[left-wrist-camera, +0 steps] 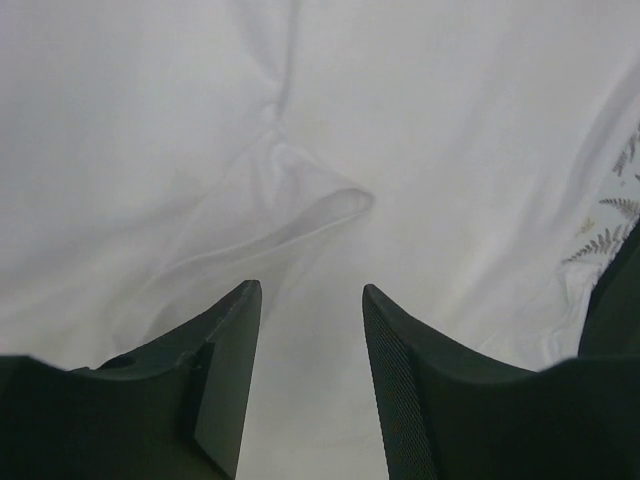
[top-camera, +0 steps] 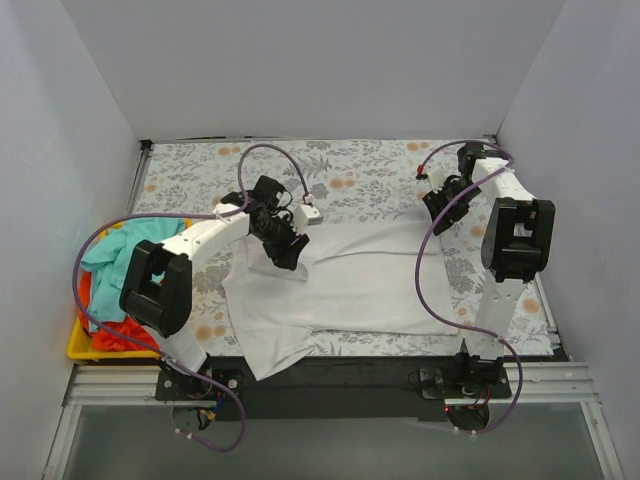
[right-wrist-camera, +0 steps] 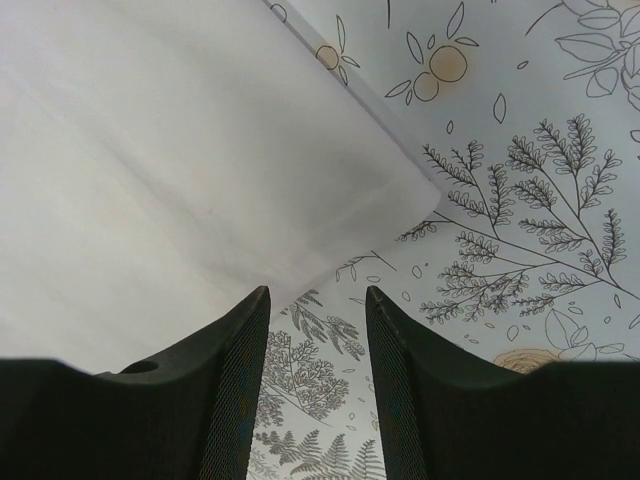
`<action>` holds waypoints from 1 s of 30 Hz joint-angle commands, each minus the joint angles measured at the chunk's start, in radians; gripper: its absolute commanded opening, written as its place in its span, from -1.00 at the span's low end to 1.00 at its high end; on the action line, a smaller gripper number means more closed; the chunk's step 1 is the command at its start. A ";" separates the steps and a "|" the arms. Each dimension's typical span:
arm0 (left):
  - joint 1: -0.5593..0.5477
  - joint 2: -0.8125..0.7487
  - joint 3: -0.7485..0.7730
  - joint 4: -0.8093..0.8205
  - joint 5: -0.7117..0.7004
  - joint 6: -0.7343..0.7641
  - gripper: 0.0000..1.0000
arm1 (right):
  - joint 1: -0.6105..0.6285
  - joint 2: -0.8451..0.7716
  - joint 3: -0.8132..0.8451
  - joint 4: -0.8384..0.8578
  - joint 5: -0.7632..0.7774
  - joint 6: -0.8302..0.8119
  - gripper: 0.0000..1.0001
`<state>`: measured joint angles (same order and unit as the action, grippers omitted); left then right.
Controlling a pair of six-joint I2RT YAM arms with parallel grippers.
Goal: Fold and stack the t-shirts
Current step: Fold the tshirt
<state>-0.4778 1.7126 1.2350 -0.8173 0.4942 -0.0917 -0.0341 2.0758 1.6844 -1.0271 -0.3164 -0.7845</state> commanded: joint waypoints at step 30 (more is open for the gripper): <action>0.258 -0.139 -0.080 -0.221 0.027 0.418 -1.00 | 0.019 0.006 -0.068 -0.034 0.030 0.004 -0.03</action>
<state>-0.2241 1.6703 1.2102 -0.9970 0.5087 0.1730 -0.0166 2.0769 1.6119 -1.0458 -0.2943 -0.7807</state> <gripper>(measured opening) 0.012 0.489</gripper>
